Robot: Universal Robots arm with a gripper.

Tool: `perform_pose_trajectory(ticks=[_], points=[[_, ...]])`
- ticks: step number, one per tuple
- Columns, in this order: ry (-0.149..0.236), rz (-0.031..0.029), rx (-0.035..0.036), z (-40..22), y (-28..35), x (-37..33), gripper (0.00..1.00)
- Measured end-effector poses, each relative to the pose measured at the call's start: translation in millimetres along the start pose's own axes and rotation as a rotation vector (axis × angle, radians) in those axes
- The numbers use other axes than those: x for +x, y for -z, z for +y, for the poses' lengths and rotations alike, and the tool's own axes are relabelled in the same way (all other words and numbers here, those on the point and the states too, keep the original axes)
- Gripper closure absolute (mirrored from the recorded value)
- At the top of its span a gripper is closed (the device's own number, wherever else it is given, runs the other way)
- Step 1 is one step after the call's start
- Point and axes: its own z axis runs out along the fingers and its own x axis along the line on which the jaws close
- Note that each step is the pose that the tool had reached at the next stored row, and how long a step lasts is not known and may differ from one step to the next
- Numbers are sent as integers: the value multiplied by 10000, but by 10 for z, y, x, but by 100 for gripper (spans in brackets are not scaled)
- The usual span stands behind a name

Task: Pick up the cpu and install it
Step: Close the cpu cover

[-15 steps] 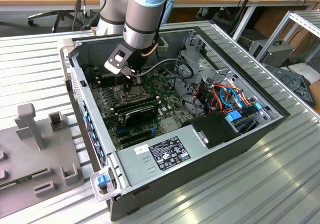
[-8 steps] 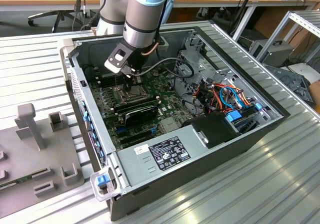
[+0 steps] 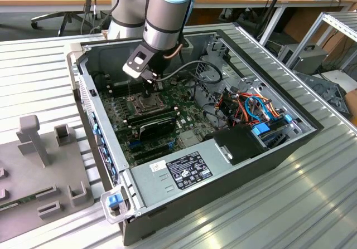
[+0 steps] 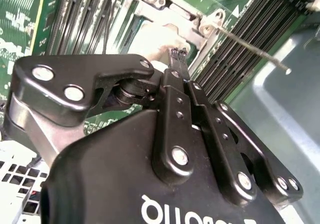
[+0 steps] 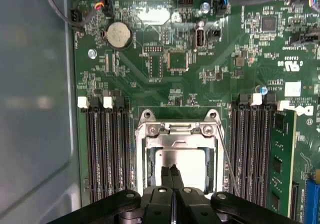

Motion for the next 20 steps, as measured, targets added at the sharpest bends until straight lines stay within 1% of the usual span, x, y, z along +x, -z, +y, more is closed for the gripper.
perform_pose_trajectory(ticks=[4,5,7,9,12,17,20], points=[[1,1,11,83,12,1,89],[0,0,16,112,15,2,89],[1,1,21,144,23,2,89],[-1,1,21,144,39,0,89],[0,0,22,144,59,-39,89],[0,1,21,139,150,-55,89],[0,1,22,134,229,-55,89]])
